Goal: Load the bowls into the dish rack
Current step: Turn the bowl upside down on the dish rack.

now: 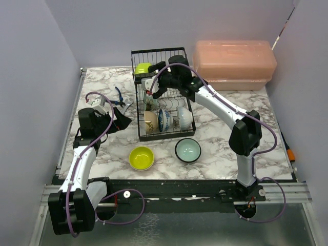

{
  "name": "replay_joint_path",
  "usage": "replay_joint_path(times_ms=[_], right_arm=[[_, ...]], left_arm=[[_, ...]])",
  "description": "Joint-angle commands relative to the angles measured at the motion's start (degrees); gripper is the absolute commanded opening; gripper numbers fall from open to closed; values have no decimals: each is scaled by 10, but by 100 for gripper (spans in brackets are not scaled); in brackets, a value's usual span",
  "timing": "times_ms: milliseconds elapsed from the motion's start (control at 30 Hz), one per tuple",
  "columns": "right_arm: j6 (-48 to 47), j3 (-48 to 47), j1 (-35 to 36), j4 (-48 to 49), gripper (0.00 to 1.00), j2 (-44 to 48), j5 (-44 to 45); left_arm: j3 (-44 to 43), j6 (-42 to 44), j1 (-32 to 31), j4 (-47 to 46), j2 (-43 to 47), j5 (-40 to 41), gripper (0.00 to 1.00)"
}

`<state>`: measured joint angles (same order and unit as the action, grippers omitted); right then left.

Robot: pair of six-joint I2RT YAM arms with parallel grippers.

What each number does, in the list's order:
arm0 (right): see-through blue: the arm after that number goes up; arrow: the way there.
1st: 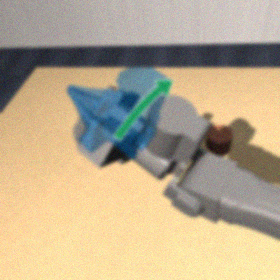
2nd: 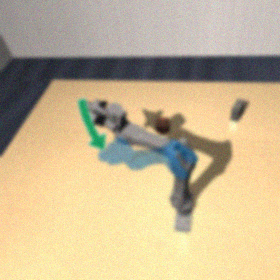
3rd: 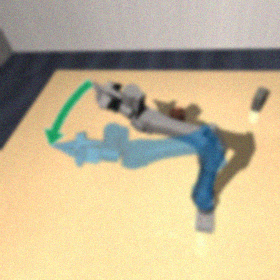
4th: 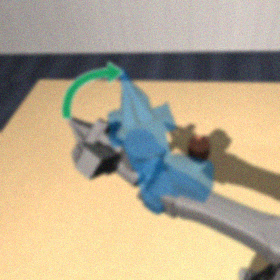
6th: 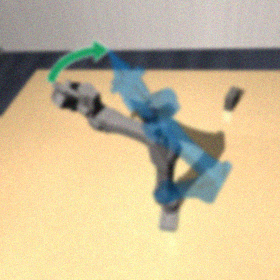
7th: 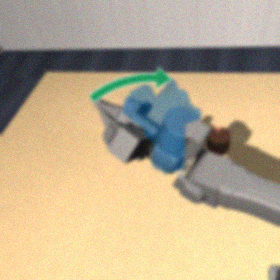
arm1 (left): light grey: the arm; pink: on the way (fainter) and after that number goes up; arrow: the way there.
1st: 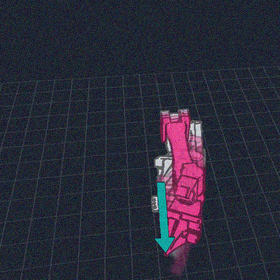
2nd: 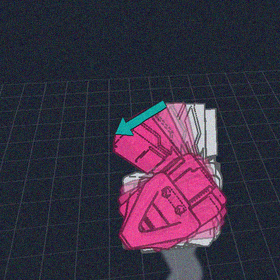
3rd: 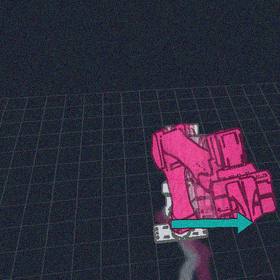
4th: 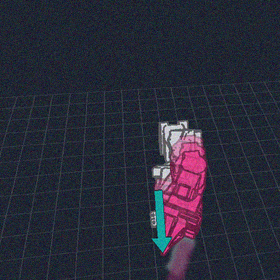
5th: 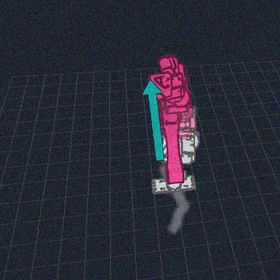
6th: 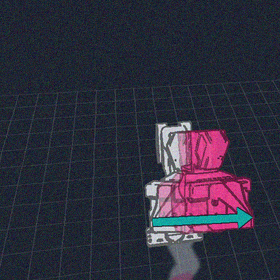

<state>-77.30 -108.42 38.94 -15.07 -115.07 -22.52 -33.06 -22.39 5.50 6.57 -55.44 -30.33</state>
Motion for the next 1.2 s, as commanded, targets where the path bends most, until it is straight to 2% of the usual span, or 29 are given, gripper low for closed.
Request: replay_joint_path(times_ms=[0, 300, 500, 667, 967, 1167], right_arm=[[22, 5, 2, -5, 89, 12, -14], [46, 2, 2, -41, 89, 25, -72], [49, 13, 3, -75, 77, 37, -73], [56, 49, 3, -57, 73, 60, -78], [81, 37, 3, -33, 81, 69, -87], [145, 79, 3, 73, 90, 106, -115]], left_arm=[[0, 10, -2, 7, -2, 4, 99], [0, 11, -2, 7, -2, 4, 99], [0, 11, -2, 6, -3, 4, 99], [1, 11, -2, 7, -2, 4, 99], [1, 12, -2, 7, 1, 3, 99], [0, 12, -2, 7, 2, 3, 99]])
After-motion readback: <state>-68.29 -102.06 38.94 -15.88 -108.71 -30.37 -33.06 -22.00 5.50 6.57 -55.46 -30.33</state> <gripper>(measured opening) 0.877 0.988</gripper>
